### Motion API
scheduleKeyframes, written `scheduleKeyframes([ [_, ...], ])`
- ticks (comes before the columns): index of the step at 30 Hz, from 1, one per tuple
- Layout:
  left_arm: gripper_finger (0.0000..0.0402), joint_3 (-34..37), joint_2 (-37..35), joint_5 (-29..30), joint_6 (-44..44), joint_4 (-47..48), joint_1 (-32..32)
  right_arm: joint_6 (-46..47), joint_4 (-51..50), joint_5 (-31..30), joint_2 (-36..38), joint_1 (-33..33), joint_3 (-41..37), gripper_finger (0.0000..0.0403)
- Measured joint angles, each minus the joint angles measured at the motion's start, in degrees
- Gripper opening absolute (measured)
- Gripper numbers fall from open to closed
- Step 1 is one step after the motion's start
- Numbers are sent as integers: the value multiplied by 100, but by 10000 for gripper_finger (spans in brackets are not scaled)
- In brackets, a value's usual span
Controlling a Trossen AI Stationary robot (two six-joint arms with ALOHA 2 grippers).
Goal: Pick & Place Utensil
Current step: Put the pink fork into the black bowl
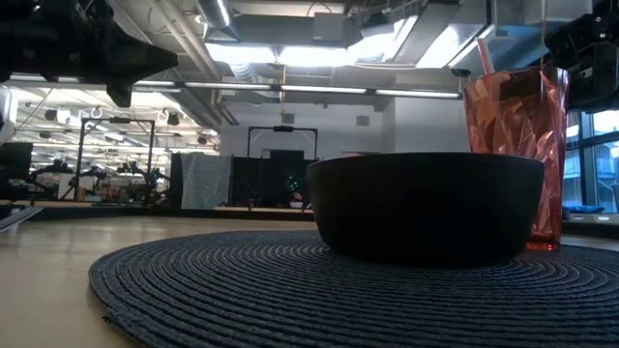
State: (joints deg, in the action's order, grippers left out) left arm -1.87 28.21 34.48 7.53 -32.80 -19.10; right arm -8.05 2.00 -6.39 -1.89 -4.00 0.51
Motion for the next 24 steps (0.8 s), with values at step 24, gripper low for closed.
scheduleKeyframes([
  [24,2,-891,1282,960,540,821,-920,7,0,0,1,0,0,23],
])
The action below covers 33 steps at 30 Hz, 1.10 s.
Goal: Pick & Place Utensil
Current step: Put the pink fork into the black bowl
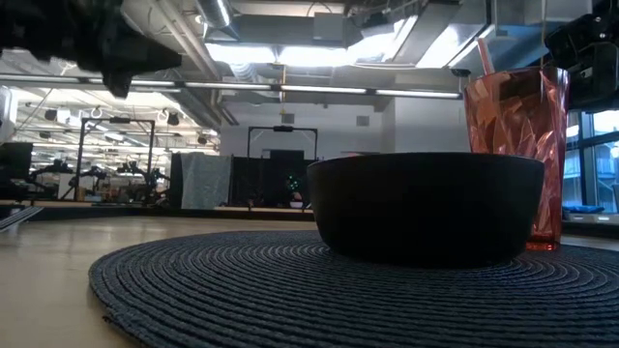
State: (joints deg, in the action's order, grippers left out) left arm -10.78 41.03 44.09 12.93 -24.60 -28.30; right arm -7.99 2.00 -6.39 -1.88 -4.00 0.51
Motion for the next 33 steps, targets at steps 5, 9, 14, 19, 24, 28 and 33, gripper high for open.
scheduleKeyframes([
  [5,2,-1530,1205,561,1020,1946,-595,92,0,12,1,1,0,23],
  [9,1,-2899,2060,530,2860,4444,-901,155,-11,58,0,1,0,23],
  [14,2,-4066,3189,-477,4841,6656,-1237,155,-15,59,1,1,0,23],
  [19,3,-4505,4149,-1626,6259,7630,-1504,155,-15,59,1,-1,0,23],
  [24,4,-4605,4820,-2327,7301,8348,-1631,179,-15,59,1,-1,0,23],
  [28,10,-4612,5047,-2875,7797,8803,-1624,244,-15,61,1,1,0,23],
  [33,32,-4612,5085,-2975,8141,9152,-1626,254,-15,59,1,0,0,23],
])
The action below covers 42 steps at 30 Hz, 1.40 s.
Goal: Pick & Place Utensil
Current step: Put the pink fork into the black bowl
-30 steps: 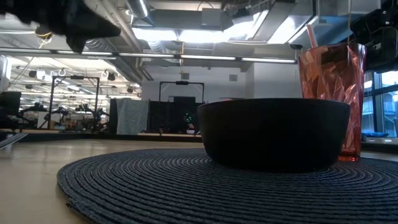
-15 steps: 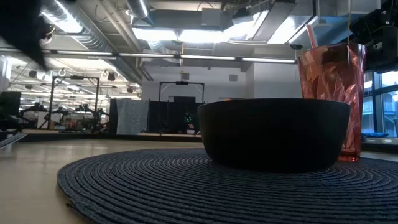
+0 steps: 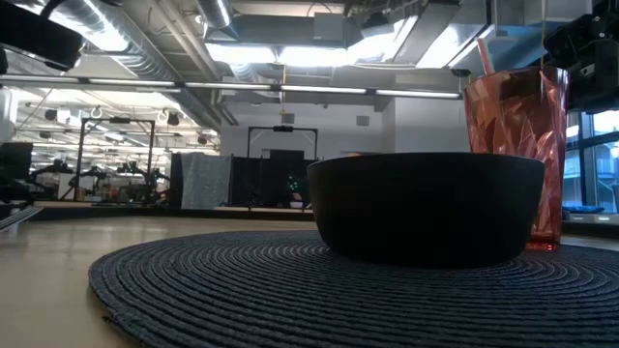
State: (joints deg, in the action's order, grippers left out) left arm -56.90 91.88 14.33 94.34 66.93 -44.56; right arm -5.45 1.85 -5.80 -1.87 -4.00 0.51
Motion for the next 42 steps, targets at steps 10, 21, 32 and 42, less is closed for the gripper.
scheduleKeyframes([
  [10,116,0,0,-436,4,-222,-88,-50,0,94,0,2,0,23],
  [21,221,26,15,-575,23,-589,-111,-57,-2,94,0,2,0,23],
  [32,219,226,199,-983,-298,-1148,18,-59,-7,96,-7,0,0,23],
  [42,214,909,169,-1268,-234,-1981,35,-59,-9,91,-42,0,-1,23],
])
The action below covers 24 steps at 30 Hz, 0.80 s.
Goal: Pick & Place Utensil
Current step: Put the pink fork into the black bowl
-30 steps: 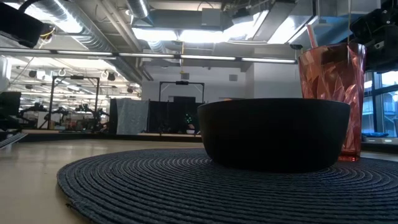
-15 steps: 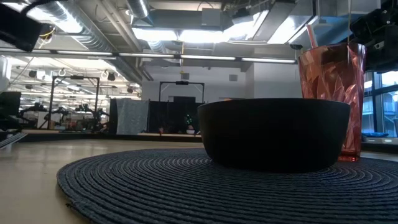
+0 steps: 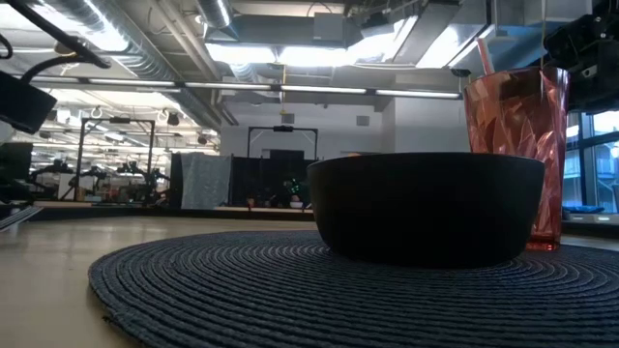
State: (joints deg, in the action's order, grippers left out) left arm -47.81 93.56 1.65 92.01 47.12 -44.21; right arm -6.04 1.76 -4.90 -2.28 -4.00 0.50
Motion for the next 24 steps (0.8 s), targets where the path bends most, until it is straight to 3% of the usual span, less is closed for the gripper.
scheduleKeyframes([
  [9,176,275,-26,29,162,-308,0,0,1,-1,0,0,1,23],
  [17,30,276,-24,155,52,-388,-83,-20,2,0,0,0,0,23],
  [24,30,-219,89,636,-370,290,-215,-17,2,-1,0,1,0,23],
])
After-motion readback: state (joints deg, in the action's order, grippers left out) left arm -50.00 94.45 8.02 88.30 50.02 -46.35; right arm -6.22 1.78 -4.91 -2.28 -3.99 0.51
